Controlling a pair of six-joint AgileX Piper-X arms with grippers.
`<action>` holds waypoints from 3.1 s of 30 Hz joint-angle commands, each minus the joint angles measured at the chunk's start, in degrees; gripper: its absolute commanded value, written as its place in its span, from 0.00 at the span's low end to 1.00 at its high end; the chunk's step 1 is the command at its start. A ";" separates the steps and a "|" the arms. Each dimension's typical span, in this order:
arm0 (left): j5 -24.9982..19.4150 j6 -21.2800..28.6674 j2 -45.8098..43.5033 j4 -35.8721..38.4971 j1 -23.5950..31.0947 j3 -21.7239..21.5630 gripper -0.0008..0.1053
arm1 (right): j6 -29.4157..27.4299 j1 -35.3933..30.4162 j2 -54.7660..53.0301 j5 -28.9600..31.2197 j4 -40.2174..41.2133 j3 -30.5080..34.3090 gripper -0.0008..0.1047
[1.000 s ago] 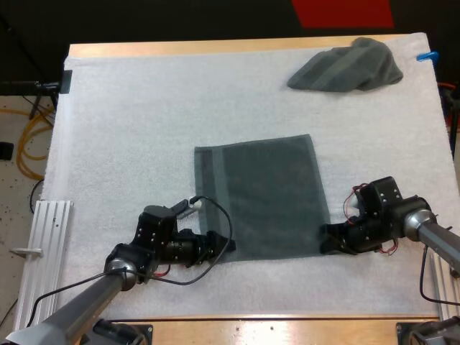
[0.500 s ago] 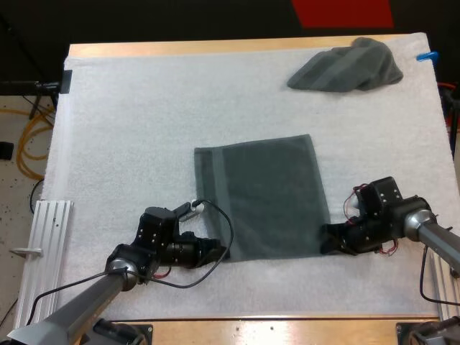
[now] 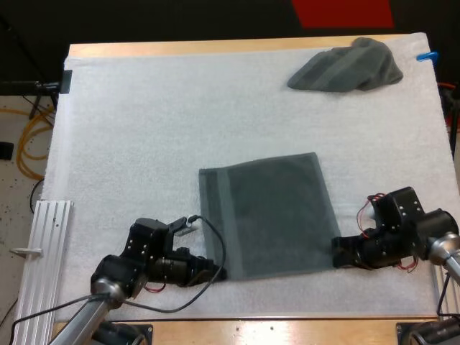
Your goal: Pick towel from pile fold and stack
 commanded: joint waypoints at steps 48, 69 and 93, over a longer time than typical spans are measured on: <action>-4.18 -5.83 31.56 -47.05 15.02 -8.28 0.01 | 33.27 0.05 14.11 14.87 -48.74 0.08 0.01; -3.27 3.90 25.28 -50.58 15.02 -8.76 0.40 | 19.82 0.05 13.33 14.15 -67.43 -1.19 0.66; -16.55 28.26 -12.20 9.25 15.02 -34.12 0.40 | -5.37 0.05 -11.13 25.56 -26.49 -16.96 0.66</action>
